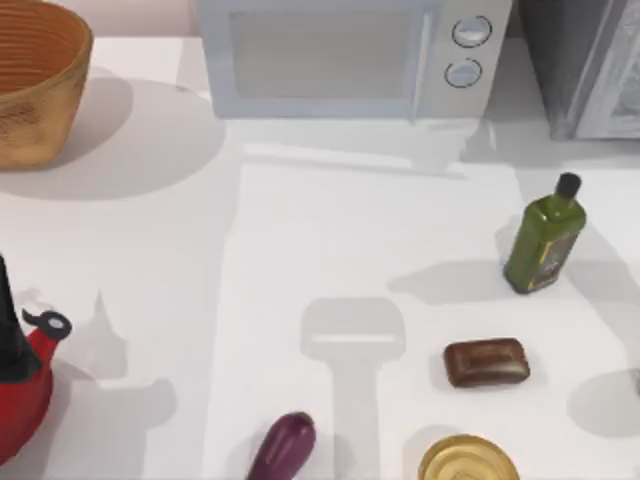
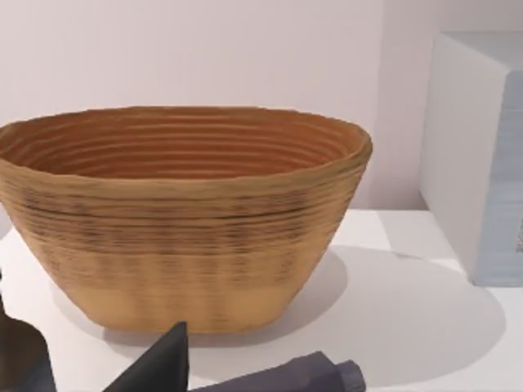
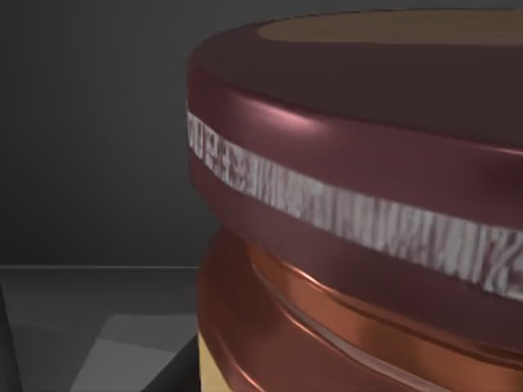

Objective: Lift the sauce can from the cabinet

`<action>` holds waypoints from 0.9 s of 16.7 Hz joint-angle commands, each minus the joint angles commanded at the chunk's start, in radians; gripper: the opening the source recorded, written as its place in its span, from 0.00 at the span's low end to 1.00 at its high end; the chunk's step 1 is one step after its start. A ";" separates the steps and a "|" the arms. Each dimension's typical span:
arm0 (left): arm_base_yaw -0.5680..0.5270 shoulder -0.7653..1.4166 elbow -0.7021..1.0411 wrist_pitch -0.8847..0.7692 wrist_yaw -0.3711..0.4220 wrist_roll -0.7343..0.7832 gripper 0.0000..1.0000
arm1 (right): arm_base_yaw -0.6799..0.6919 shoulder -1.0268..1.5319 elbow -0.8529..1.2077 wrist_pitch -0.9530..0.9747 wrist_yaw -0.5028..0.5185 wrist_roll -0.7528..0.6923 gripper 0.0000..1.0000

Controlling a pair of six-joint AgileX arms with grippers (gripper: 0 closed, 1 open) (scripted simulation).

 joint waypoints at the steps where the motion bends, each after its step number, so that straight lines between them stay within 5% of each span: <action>1: 0.000 0.000 0.000 0.000 0.000 0.000 1.00 | -0.016 -0.043 -0.062 0.020 -0.029 0.001 0.00; 15: 0.000 0.000 0.000 0.000 0.000 0.000 1.00 | -0.340 -0.919 -1.473 0.449 -0.401 -0.007 0.00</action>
